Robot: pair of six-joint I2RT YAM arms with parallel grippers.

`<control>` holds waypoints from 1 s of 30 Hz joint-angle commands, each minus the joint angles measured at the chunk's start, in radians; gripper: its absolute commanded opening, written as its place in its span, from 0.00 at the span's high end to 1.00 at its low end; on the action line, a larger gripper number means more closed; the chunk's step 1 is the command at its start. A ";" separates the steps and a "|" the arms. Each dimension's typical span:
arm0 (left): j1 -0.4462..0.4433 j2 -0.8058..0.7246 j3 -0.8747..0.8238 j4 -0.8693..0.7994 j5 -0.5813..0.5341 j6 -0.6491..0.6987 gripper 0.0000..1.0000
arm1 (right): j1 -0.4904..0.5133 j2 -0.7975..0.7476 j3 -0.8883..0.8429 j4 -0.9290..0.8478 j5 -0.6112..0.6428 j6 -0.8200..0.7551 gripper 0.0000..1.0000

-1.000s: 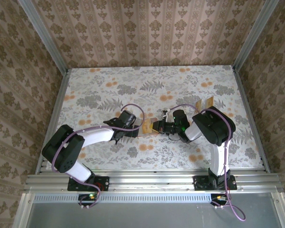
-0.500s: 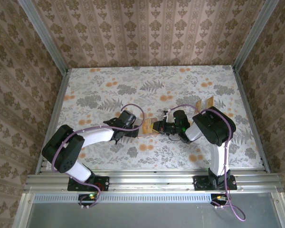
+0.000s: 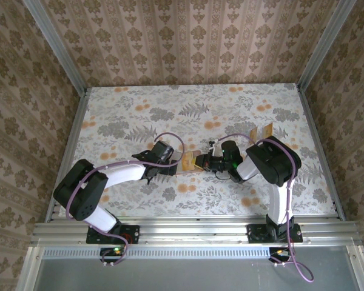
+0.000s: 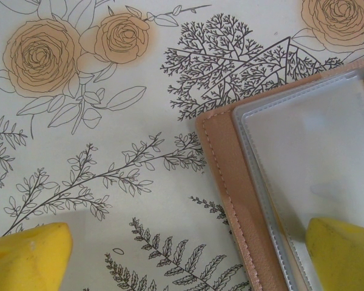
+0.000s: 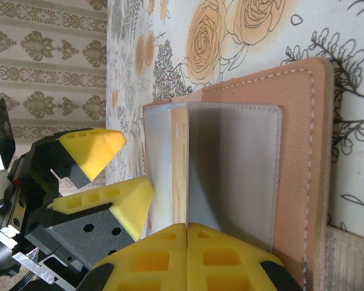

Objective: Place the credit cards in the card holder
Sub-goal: Insert the credit card into the card slot.

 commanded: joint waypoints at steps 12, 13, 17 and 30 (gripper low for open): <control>0.003 0.000 -0.025 -0.053 -0.004 0.001 0.00 | 0.023 0.026 0.017 -0.131 0.025 -0.008 1.00; 0.003 0.000 -0.026 -0.052 -0.004 0.002 0.00 | 0.026 0.026 0.019 -0.133 0.025 -0.010 1.00; 0.002 0.000 -0.028 -0.051 -0.004 0.002 0.00 | 0.032 0.032 0.031 -0.139 0.027 -0.007 1.00; 0.004 0.000 -0.030 -0.050 -0.004 0.001 0.00 | 0.058 0.048 0.052 -0.160 0.025 -0.017 1.00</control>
